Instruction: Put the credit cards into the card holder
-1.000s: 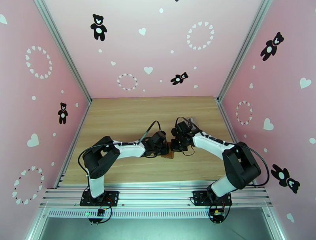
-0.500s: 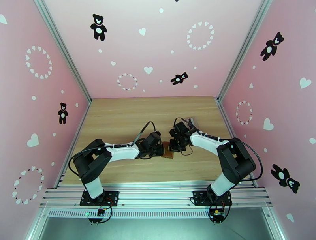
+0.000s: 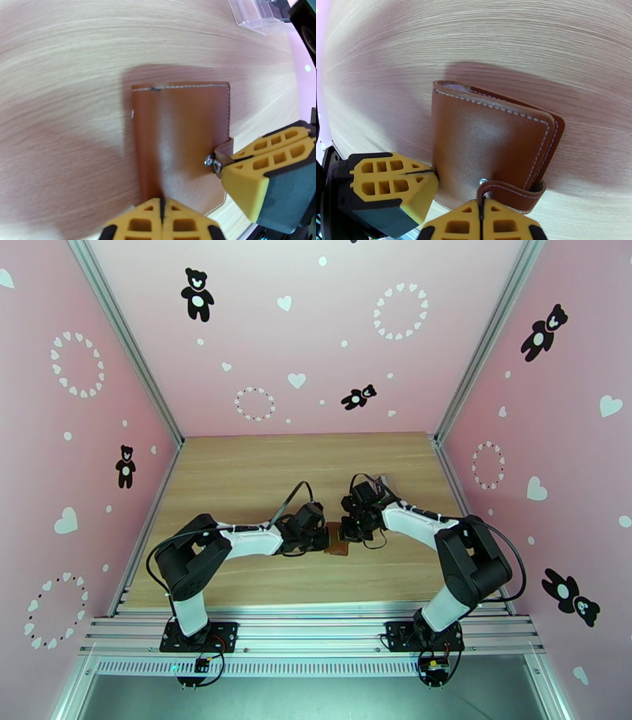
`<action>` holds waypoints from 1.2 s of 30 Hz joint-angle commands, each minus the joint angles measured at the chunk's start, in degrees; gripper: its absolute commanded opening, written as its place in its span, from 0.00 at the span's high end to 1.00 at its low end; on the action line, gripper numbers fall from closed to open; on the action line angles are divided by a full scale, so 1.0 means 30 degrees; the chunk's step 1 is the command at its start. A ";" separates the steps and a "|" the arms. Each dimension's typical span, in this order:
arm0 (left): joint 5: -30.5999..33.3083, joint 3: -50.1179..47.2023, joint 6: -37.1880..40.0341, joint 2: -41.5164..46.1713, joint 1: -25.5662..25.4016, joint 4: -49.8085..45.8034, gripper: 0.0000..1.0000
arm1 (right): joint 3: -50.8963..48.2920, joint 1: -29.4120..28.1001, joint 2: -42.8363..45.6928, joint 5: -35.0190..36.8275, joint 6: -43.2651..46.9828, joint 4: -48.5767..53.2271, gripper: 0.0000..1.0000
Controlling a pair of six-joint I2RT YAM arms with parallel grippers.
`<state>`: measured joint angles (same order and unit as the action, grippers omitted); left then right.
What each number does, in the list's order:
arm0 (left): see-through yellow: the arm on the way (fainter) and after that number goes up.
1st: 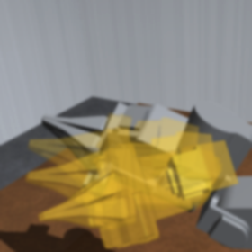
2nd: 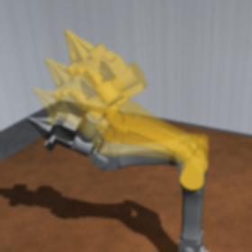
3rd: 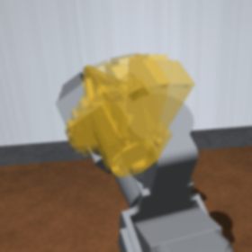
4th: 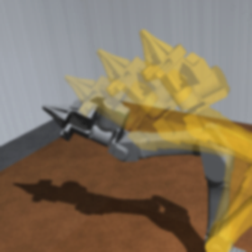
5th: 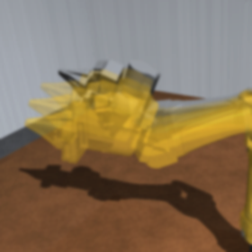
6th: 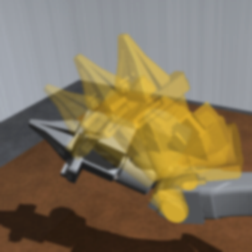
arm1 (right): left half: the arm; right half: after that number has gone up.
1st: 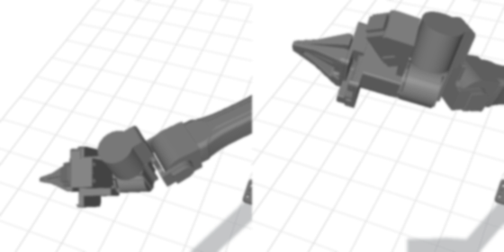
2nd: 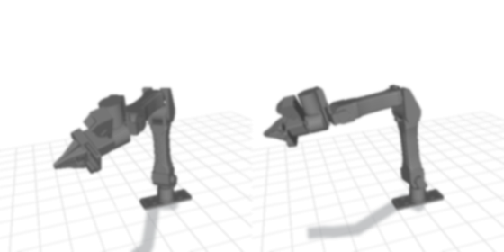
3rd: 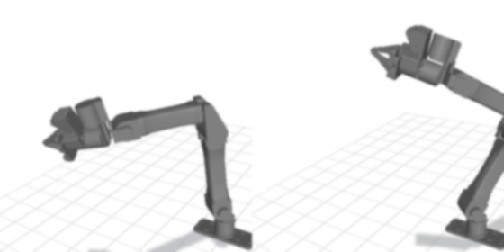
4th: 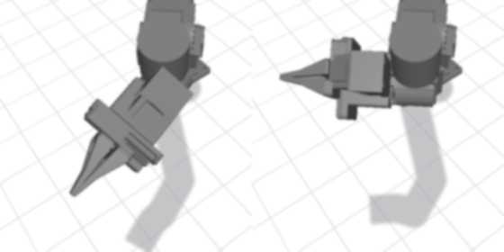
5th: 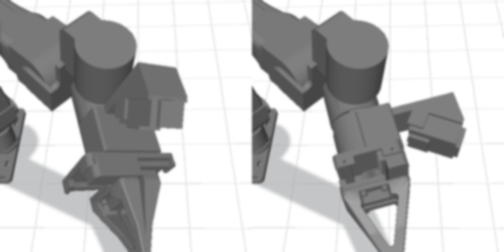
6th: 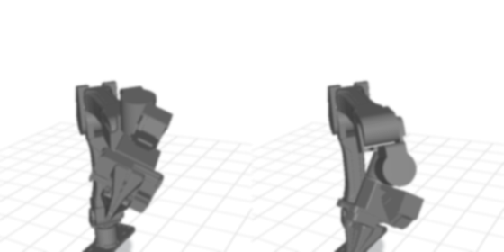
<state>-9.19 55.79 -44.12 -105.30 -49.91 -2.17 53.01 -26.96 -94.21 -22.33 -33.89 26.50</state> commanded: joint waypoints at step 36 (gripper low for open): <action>-0.0247 -0.0811 0.0261 -0.0929 0.0026 0.0957 0.98 | 0.2246 0.0275 -0.2579 0.0692 0.2026 0.3177 1.00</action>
<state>-9.47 54.92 -44.12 -105.75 -49.91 0.71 59.27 -26.17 -99.33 -22.81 -28.49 33.76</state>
